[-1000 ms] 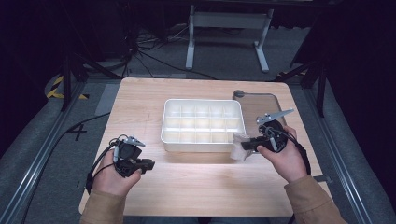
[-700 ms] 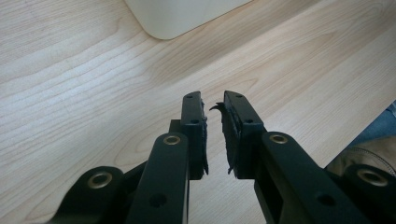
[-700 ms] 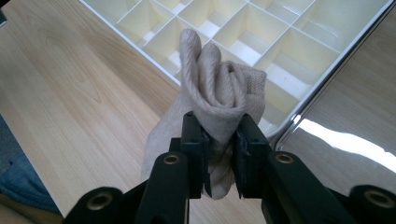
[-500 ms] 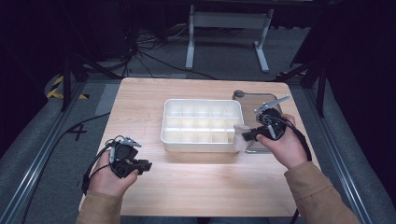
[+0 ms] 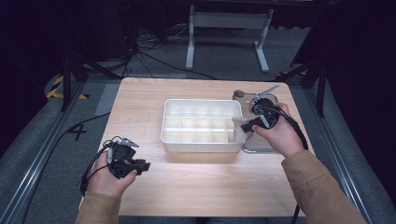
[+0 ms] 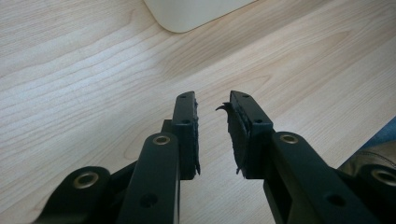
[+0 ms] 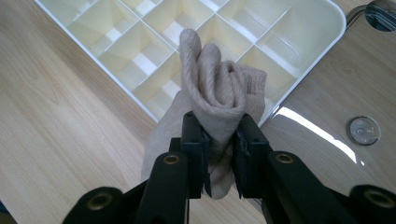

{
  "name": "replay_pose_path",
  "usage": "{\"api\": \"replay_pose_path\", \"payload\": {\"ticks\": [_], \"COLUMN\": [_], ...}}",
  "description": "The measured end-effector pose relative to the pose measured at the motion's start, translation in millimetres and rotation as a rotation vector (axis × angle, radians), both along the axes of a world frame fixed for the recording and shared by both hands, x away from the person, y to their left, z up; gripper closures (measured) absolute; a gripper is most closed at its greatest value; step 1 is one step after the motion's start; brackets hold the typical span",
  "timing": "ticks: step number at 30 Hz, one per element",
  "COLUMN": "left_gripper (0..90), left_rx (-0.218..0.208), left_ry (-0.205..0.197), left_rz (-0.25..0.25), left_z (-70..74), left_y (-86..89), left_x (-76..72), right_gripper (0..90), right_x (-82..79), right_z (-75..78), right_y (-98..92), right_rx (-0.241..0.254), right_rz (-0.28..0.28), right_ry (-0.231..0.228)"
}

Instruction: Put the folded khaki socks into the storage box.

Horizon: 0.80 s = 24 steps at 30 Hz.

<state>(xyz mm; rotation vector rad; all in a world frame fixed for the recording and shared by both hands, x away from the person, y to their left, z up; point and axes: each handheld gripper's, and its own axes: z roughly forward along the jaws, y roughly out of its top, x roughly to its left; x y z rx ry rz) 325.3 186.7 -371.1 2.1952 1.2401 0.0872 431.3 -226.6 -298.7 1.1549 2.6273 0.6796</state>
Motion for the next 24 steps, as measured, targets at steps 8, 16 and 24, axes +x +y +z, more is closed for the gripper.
{"api": "replay_pose_path", "payload": {"ticks": [8,16,24], "left_gripper": [71.6,70.9,70.6], "left_rx": [-0.007,-0.009,-0.010], "left_ry": [0.004,0.008,0.007], "left_rz": [-0.007,-0.017,-0.020], "left_z": [-0.3,-0.8,-0.5], "left_y": [1.3,0.0,0.1], "left_x": [-0.2,1.6,1.7], "right_gripper": [76.6,76.5,76.5], "right_x": [11.5,18.9,24.4], "right_z": [1.1,-5.6,-27.4], "right_y": [10.0,20.1,32.6], "right_rx": [-0.063,-0.140,-0.216], "right_rz": [0.009,0.016,0.038], "right_ry": [-0.003,-0.013,-0.028]}}
